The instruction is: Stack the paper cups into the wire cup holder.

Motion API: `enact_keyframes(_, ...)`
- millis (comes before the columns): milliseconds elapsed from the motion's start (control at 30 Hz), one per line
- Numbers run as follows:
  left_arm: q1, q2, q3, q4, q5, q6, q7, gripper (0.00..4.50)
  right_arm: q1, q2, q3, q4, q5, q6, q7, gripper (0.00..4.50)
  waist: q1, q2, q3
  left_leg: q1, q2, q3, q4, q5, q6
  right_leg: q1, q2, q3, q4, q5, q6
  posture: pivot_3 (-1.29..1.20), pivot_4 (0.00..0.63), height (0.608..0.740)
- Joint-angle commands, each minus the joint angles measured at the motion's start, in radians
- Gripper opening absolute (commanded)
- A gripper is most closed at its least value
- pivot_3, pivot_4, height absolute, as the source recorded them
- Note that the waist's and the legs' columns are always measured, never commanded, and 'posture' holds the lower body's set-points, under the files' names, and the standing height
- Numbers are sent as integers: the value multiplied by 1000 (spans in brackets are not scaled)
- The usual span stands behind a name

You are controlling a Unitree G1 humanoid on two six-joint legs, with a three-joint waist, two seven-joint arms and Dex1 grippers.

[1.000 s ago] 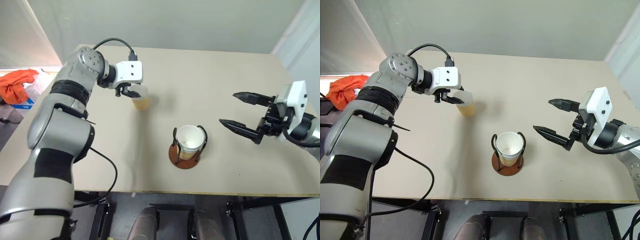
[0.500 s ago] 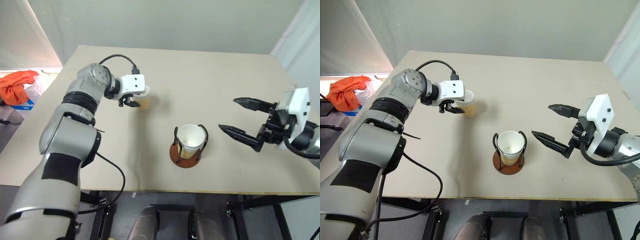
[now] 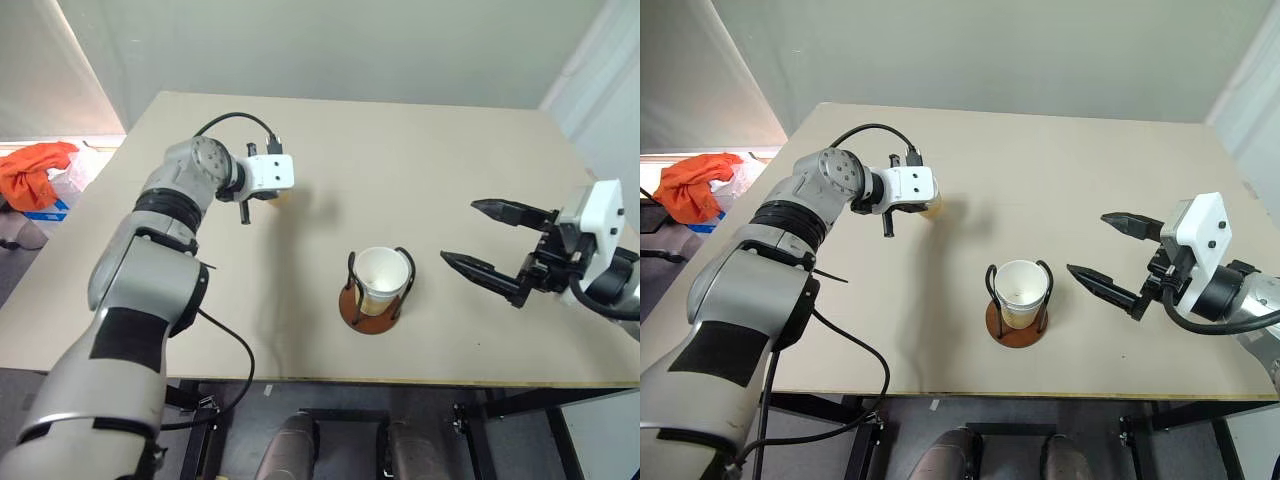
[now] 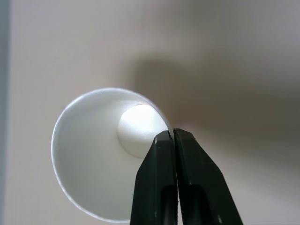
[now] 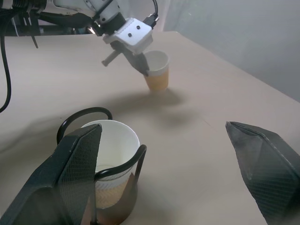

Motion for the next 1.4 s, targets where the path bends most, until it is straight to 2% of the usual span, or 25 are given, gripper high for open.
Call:
enact_keyframes(33, -34, 30, 59, -17, -38, -31, -138, 23, -32, -13, -6, 8, -18, -32, 19, 4500, -2, 0, 0, 0, 0, 0, 0, 0, 0, 0, 0, 0, 0, 0, 0, 0, 150, 740)
enact_keyframes(100, -50, 34, 91, -25, -67, -43, -231, 23, -38, -12, -2, 15, -23, -36, 27, 4500, 0, 0, 0, 0, 0, 1, 0, 0, 0, 0, 1, 0, 0, 0, 0, 0, 150, 740)
enact_keyframes(200, -119, 25, 182, -55, -185, -50, -522, 23, -41, -25, -3, 34, -22, -38, 55, 4500, 3, 0, 0, -1, 0, -1, -1, 0, 0, -1, 1, 0, 0, 0, 0, 0, 150, 740)
enact_keyframes(233, -141, 22, 192, -63, -227, -50, -596, 23, -35, -33, -10, 38, -13, -34, 72, 4500, 5, 0, 0, -2, 0, -2, 0, 0, 0, -2, 3, 0, 0, 0, 0, 0, 150, 740)
enact_keyframes(300, -173, 21, 148, -88, -308, -74, -646, 23, 13, -58, -52, 27, 19, -34, 153, 4500, 10, 0, 0, -4, -1, -2, 0, -1, 1, -2, 0, 0, 0, 0, 0, 0, 150, 740)
enact_keyframes(400, -179, 53, -8, -173, -437, -129, -646, 23, 78, -84, -120, 35, 38, -36, 233, 4500, 13, 1, -1, -4, 0, -1, -1, -3, 3, -1, -2, 0, -1, -3, 0, 0, 150, 740)
enact_keyframes(433, -173, 74, -69, -233, -527, -109, -646, 23, 94, -91, -138, 45, 30, -39, 248, 4500, 10, 2, -1, -3, 1, 0, -1, -4, 3, 0, -4, 1, -1, -4, 1, 0, 150, 740)
enact_keyframes(500, -162, 168, -242, -457, -805, -20, -646, 23, 134, -104, -194, 78, 5, -46, 283, 4500, 7, 2, -1, -2, 1, 2, 0, -5, 3, 0, -3, 3, 0, -4, 2, 0, 150, 740)
enact_keyframes(567, -170, 252, -396, -619, -984, 5, -646, 23, 165, -113, -227, 95, -18, -53, 303, 4500, 2, 1, 0, -3, 1, 4, -1, -6, 1, -2, 0, 2, -1, -3, 3, 0, 150, 740)
enact_keyframes(667, -208, 320, -550, -720, -1120, -18, -646, 23, 190, -114, -252, 92, -17, -54, 323, 4500, -1, 3, -2, -1, 3, 4, 0, -8, 0, -2, -1, 2, -1, -3, 3, 0, 150, 740)
enact_keyframes(800, -293, 364, -697, -817, -1258, -65, -646, 23, 248, -105, -308, 78, -13, -48, 355, 4500, 1, 3, -1, -2, 4, 2, 0, -12, 2, -1, -1, 1, 0, -4, 2, 0, 150, 740)
enact_keyframes(967, -381, 379, -858, -936, -1388, -123, -646, 23, 327, -88, -350, 80, -47, -65, 375, 4500, 0, 3, -1, 0, 2, 0, 1, -14, 5, 4, -2, 0, -2, -5, -2, 0, 150, 740)
enact_keyframes(1100, -425, 356, -924, -936, -1425, -177, -646, 23, 361, -68, -369, 46, -46, -58, 350, 4500, -4, 3, -1, 2, 1, 0, 1, -15, 7, 6, -2, 1, -1, -8, -6, 0, 150, 740)
enact_keyframes(1400, -449, 260, -1038, -830, -1373, -309, -646, 23, 404, -34, -405, -13, -43, -44, 285, 4500, -3, 3, 0, 1, 2, -2, 1, -12, 9, 7, -1, 0, -1, -8, -6, 0, 150, 740)
